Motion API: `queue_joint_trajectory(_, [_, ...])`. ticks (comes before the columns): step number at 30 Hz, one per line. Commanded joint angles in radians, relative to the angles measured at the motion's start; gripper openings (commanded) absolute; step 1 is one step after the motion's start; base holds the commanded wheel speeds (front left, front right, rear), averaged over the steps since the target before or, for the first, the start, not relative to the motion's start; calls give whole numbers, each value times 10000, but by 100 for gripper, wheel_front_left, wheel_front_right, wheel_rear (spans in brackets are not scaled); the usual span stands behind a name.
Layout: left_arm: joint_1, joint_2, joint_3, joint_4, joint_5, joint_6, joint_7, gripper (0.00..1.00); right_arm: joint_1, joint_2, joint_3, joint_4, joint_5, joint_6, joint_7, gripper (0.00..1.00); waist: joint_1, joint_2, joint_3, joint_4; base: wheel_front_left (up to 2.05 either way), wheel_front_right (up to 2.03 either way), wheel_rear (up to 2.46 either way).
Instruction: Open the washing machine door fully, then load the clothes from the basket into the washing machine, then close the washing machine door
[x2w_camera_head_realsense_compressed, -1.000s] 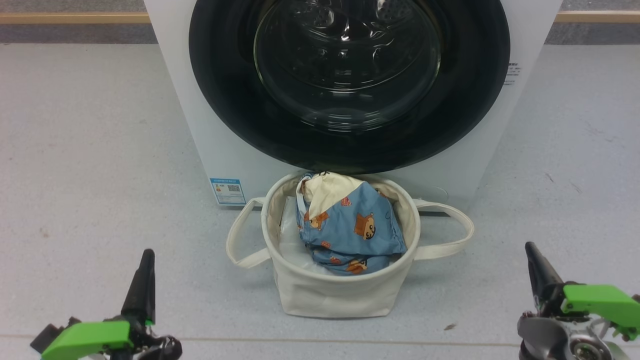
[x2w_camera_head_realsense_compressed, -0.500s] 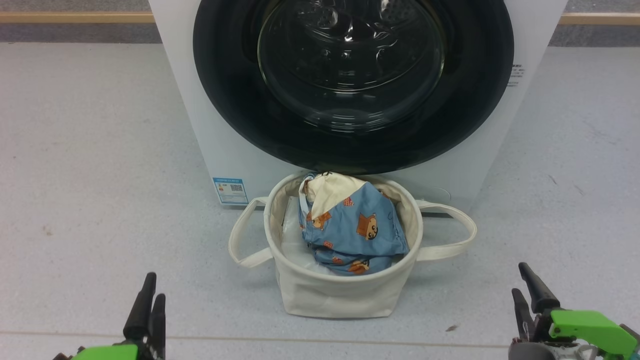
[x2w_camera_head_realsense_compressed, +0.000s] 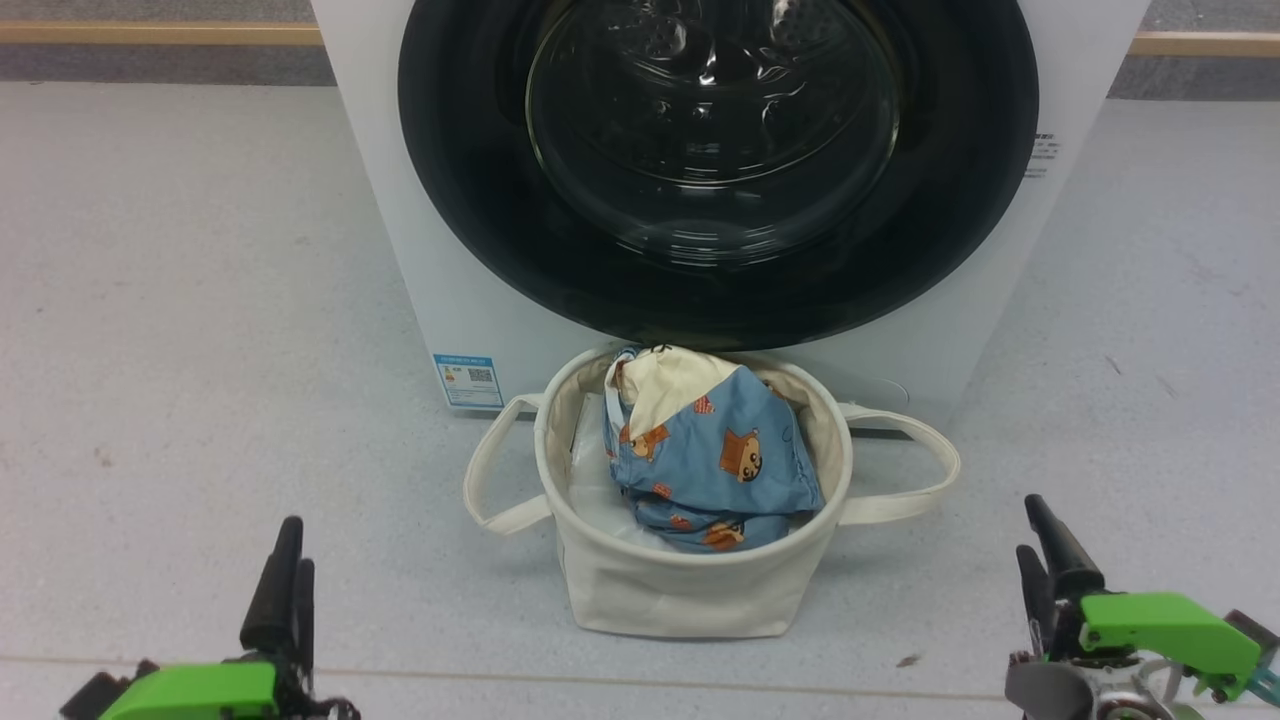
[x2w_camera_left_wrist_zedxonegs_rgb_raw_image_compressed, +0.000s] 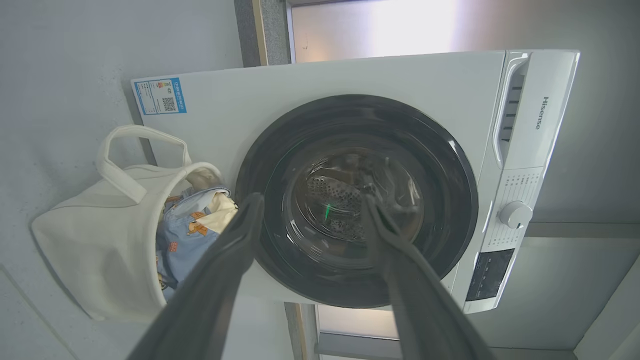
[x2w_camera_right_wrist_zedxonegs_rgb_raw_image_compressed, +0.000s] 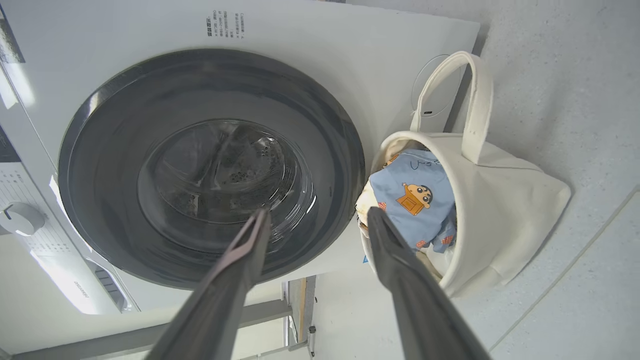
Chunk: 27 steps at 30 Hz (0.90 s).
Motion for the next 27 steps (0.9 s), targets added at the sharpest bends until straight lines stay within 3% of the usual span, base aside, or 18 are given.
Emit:
queue_joint_trajectory(1, [-593, 253, -27, -418, 264, -9, -115, 100, -596, -225, 54, -302, -466, 2, -88, 100, 0, 0, -3, 11, 0, 0, 0])
queue_joint_trajectory(8, [-727, 674, -516, -418, 1488, -13, -520, 100, -763, -56, 85, -375, -1717, 2, -135, 100, 0, 0, -12, 69, 0, 0, 0])
queue_joint_trajectory(18, [-934, 1107, -1197, -271, 3562, 219, -926, 100, -954, 59, -66, -136, -5047, 2, -193, 100, 0, 0, -63, 219, 0, 0, 0])
queue_joint_trajectory(27, [-977, 1282, -1402, -193, 4523, 170, -1161, 100, -921, 85, -243, -100, -6555, 2, -235, 100, 0, 0, -158, 326, 0, 0, 0])
